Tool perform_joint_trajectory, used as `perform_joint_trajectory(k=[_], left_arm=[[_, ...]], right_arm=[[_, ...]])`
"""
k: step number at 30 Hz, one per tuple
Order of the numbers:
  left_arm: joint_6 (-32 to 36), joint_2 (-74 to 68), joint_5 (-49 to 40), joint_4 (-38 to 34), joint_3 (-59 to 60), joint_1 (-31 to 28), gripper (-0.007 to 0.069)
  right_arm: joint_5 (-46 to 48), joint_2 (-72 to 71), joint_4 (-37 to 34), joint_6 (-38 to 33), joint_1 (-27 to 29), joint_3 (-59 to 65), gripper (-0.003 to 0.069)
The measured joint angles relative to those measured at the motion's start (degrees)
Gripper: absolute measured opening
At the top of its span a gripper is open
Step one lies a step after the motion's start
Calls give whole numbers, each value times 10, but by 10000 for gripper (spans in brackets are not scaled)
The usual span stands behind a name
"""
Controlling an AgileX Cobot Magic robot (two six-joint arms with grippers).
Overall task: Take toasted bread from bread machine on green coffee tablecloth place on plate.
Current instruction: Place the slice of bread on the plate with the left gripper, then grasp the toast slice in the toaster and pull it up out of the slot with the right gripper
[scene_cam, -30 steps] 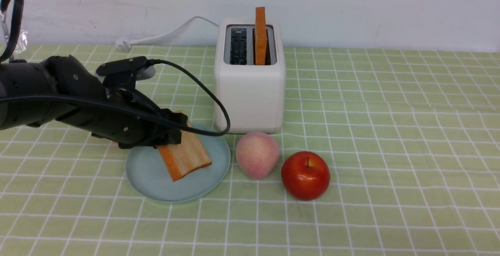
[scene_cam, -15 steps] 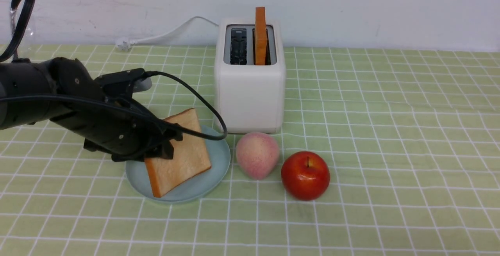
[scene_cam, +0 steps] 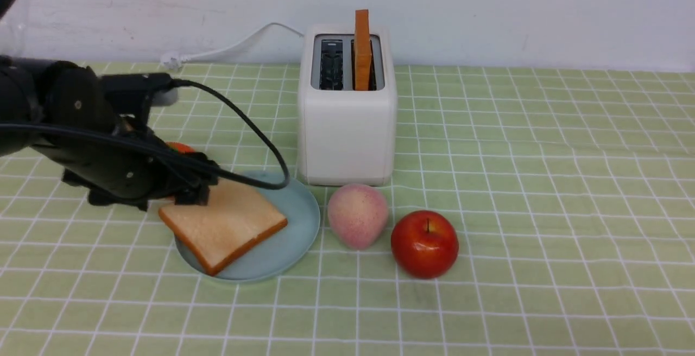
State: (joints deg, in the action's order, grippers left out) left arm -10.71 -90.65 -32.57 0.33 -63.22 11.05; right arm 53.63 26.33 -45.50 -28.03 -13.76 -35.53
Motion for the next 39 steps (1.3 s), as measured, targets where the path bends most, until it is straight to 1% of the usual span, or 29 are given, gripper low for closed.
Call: perform_joint_trajectory(k=[2, 3, 4, 5, 7, 8, 10, 11, 12, 13, 14, 16, 17, 18, 19, 20, 21, 22, 23, 24, 26, 27, 28, 29, 31, 32, 34, 38, 39], left_arm=[[-54, 36, -8, 47, 0, 0, 571], [-57, 36, -9, 48, 0, 0, 567], [-70, 58, -16, 53, 0, 0, 546], [-75, 78, -23, 51, 0, 0, 519], [-73, 128, -41, 33, 0, 1, 404], [-72, 138, -45, 31, 0, 1, 391], [-56, 214, -64, 4, 4, 1, 183], [-53, 220, -64, -3, 5, 1, 166], [-38, 274, -63, -14, 19, 1, 45], [-32, 303, -62, -22, 29, 1, 1], [-25, 341, -57, -29, 45, 1, -13], [-8, 428, -43, -47, 90, 1, -13], [-8, 436, -42, -48, 95, 1, -13], [2, 505, -33, -64, 136, 1, -13], [8, 540, -31, -70, 158, 1, -13], [9, 549, -30, -74, 164, 1, -13], [26, 621, -27, -92, 209, 1, -13], [36, 657, -26, -99, 232, 1, -13], [68, 724, -24, -115, 275, 1, -13], [72, 724, -24, -116, 275, 1, -13], [113, 814, -17, -135, 334, 1, -13], [118, 834, -15, -140, 350, 1, -13], [119, 838, -14, -142, 353, 1, -13], [123, 857, -11, -150, 371, 1, -13], [128, 880, 3, -169, 409, 1, -13], [129, 883, 13, -176, 425, 1, -13], [129, 883, 32, -183, 446, 1, -13], [132, 883, 66, -187, 460, 1, -13], [132, 883, 68, -187, 460, 1, -13]], right_arm=[[-7, 0, 0, 1, 0, 0, 15], [-8, 0, 0, 1, 0, 0, 15], [-15, 0, 0, 7, 0, 0, 15], [-20, 1, 0, 14, 0, 0, 15], [-22, 12, 7, 25, 0, -7, 15], [-22, 16, 9, 27, 0, -8, 15], [-22, 61, 28, 37, 0, -31, 15], [-22, 66, 30, 38, 0, -36, 15], [-25, 109, 38, 42, 0, -56, 15], [-28, 133, 41, 43, 0, -67, 15], [-31, 164, 41, 44, 0, -78, 15], [-41, 239, 41, 44, -3, -116, 15], [-42, 245, 41, 44, -4, -116, 15], [-51, 302, 39, 45, -14, -146, 15], [-57, 339, 39, 45, -23, -167, 15], [-58, 339, 40, 45, -26, -172, 15], [-66, 396, 48, 45, -47, -214, 15], [-69, 424, 57, 46, -56, -232, 15], [-71, 479, 79, 56, -78, -288, 18], [-72, 479, 84, 58, -81, -295, 18], [-72, 561, 139, 93, -107, -392, 25], [-73, 584, 166, 108, -113, -425, 34], [-73, 590, 171, 115, -116, -441, 36], [-73, 618, 199, 136, -123, -481, 49], [-77, 680, 262, 191, -135, -569, 101], [-80, 714, 292, 228, -140, -608, 145], [-91, 747, 319, 266, -144, -654, 200], [-144, 846, 397, 345, -147, -750, 398], [-144, 846, 397, 347, -147, -754, 398]])
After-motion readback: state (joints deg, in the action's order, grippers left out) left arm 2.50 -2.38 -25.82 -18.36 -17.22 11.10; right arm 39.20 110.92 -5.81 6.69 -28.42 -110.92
